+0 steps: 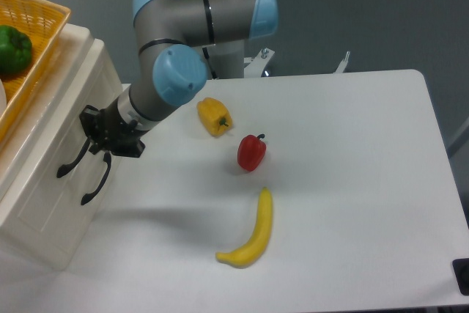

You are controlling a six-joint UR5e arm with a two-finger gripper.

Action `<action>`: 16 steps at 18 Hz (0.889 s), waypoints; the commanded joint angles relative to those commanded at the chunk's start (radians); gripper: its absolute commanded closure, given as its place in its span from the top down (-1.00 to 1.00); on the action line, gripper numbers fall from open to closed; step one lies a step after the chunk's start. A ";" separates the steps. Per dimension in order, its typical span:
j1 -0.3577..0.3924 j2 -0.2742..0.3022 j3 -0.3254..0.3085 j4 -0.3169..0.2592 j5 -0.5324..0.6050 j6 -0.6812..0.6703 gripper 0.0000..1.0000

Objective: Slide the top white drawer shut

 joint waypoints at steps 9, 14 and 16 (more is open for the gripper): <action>0.138 -0.024 0.051 0.054 0.067 0.002 0.15; 0.150 -0.054 0.097 0.083 0.124 0.000 0.72; 0.150 -0.061 0.098 0.119 0.126 0.000 1.00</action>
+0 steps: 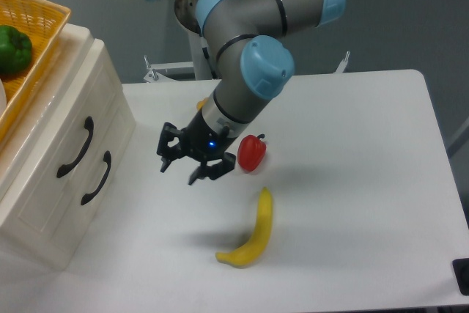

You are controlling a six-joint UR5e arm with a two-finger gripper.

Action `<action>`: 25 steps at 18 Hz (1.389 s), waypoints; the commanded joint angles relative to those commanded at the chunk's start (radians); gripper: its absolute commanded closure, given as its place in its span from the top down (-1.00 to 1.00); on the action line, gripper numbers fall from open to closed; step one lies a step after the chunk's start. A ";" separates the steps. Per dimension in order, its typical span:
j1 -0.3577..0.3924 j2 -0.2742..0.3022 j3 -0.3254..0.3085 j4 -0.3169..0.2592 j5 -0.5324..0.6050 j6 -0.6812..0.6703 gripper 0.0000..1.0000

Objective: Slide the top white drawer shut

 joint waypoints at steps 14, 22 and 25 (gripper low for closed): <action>0.173 -0.060 0.005 0.089 0.213 0.475 1.00; 0.239 -0.107 0.008 0.109 0.399 0.776 1.00; 0.249 -0.133 0.043 0.109 0.406 0.782 1.00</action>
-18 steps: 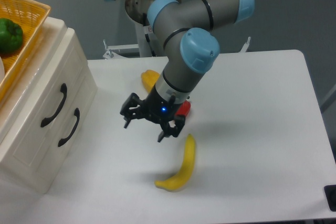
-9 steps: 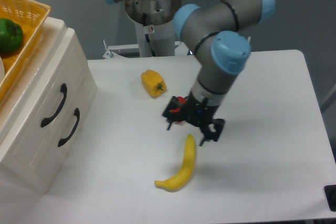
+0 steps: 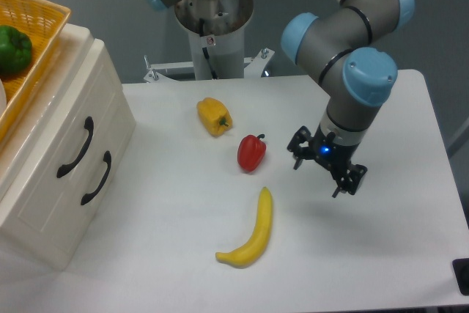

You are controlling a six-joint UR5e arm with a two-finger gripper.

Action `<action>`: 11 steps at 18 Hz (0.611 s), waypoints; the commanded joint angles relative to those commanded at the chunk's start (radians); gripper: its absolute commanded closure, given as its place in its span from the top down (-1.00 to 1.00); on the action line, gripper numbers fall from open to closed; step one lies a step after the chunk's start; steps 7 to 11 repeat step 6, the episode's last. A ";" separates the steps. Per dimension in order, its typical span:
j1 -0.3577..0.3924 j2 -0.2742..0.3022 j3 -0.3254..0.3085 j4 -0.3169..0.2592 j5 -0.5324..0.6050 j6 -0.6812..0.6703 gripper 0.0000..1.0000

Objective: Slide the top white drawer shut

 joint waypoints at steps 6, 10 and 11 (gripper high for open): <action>0.011 -0.017 0.014 -0.002 0.100 0.101 1.00; 0.011 -0.017 0.014 -0.002 0.100 0.101 1.00; 0.011 -0.017 0.014 -0.002 0.100 0.101 1.00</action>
